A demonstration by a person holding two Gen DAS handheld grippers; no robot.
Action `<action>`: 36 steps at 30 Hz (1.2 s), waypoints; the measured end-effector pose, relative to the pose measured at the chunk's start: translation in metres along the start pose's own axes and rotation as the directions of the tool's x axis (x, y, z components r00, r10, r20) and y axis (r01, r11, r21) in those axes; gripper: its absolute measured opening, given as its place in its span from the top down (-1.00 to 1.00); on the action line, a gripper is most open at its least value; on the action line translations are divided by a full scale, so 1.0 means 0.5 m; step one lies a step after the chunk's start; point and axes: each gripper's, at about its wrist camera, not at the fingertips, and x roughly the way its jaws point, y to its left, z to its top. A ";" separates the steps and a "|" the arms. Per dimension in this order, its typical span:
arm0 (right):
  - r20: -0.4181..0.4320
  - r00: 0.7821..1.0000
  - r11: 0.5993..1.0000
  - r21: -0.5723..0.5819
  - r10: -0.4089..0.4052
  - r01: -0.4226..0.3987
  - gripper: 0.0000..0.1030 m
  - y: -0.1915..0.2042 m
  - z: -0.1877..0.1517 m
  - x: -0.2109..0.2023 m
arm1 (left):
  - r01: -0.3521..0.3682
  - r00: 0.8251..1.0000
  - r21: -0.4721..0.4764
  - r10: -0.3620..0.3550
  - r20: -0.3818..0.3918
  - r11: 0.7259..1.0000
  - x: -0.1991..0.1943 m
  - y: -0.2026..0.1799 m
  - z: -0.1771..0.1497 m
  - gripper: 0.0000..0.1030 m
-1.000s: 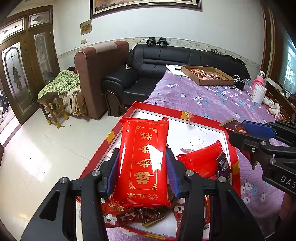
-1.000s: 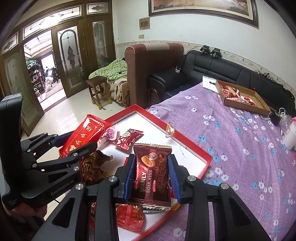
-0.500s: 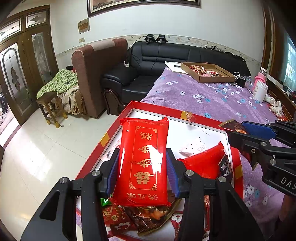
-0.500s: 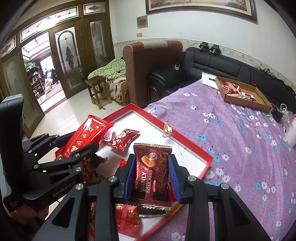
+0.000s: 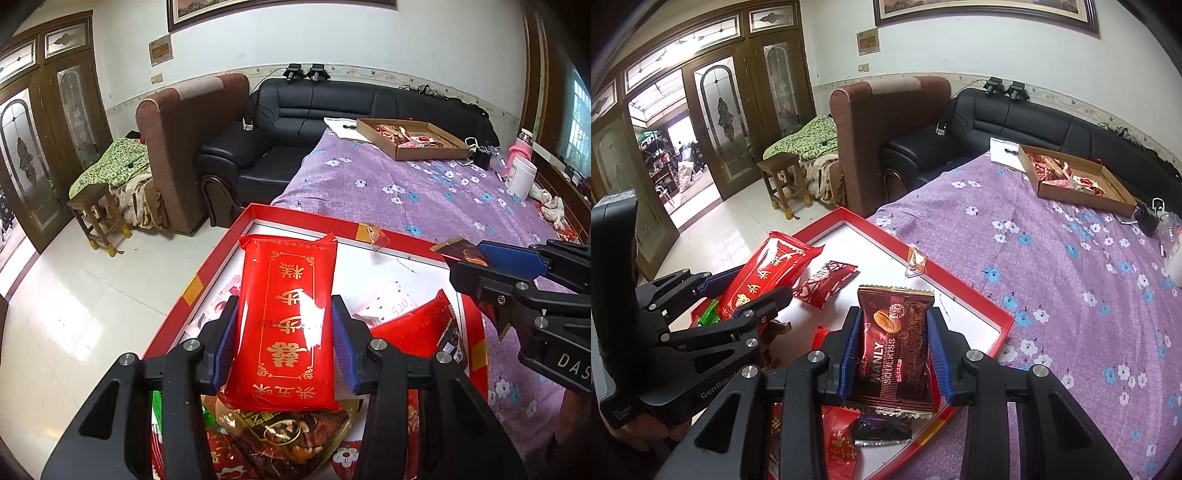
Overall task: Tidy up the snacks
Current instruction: 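Open the left gripper to drop the red packet while right releases the chocolate packet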
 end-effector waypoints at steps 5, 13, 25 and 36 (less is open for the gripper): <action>0.001 1.000 1.000 0.011 0.001 -0.001 0.30 -0.009 0.004 0.005 | 0.003 1.000 0.011 -0.003 -0.003 1.000 0.006 -0.007 0.007 0.12; -0.005 1.000 1.000 0.024 0.002 -0.002 0.30 -0.025 0.008 0.014 | 0.012 1.000 0.019 -0.012 -0.007 1.000 0.016 -0.016 0.015 0.12; 0.001 1.000 1.000 0.027 -0.009 0.009 0.26 -0.014 0.011 0.016 | -0.018 0.999 0.047 0.020 -0.048 0.999 0.030 -0.012 0.012 0.05; 0.044 0.999 0.984 0.177 0.007 -0.015 -0.33 -0.074 -0.016 -0.021 | -0.116 0.993 0.078 0.115 0.021 0.990 -0.020 0.014 0.013 -0.61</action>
